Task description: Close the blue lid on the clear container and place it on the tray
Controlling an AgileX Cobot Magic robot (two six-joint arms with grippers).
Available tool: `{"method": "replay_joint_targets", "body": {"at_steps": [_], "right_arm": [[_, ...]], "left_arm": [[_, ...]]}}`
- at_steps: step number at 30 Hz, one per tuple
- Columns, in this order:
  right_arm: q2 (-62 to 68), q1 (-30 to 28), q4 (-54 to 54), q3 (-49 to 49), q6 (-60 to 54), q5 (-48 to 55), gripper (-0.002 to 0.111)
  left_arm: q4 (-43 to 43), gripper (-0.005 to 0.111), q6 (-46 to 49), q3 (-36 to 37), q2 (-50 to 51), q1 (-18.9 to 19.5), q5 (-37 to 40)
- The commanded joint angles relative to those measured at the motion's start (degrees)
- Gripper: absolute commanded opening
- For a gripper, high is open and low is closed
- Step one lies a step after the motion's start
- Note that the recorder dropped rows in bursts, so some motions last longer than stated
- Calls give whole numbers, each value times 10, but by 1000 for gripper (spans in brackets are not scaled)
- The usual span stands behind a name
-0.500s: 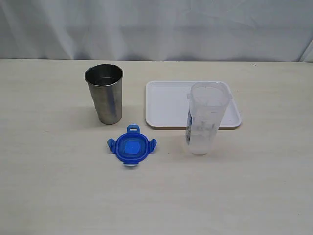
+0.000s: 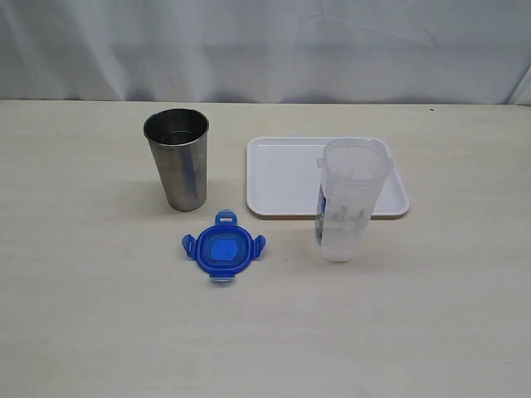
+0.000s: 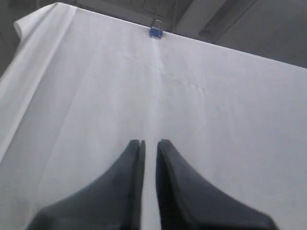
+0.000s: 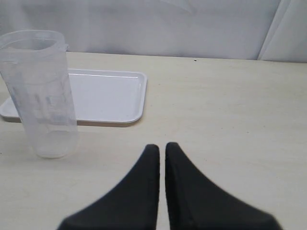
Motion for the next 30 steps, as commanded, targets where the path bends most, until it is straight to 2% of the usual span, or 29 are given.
{"method": "replay_joint_targets", "body": {"at_steps": [1, 4, 6, 7, 12, 16, 23, 30], "right_arm": [[-3, -1, -4, 2, 0, -1, 5], [-3, -1, -4, 2, 0, -1, 5], [-3, -1, -4, 2, 0, -1, 5], [-3, -1, -4, 2, 0, -1, 5], [-3, -1, -4, 2, 0, -1, 5], [-3, -1, -4, 2, 0, -1, 5], [-3, -1, -4, 2, 0, -1, 5], [-3, -1, -4, 2, 0, -1, 5]], "left_arm": [[74, 43, -10, -36, 110, 0, -51], [108, 85, -5, -47, 199, 0, -100], [139, 100, -5, -55, 267, 0, -122], [155, 103, -5, -60, 301, 0, -131], [164, 105, -5, -84, 459, 0, -171], [169, 104, 3, -93, 587, 0, -243], [235, 104, 44, -132, 790, 0, -338], [247, 104, 57, -185, 938, 0, -355]]}}
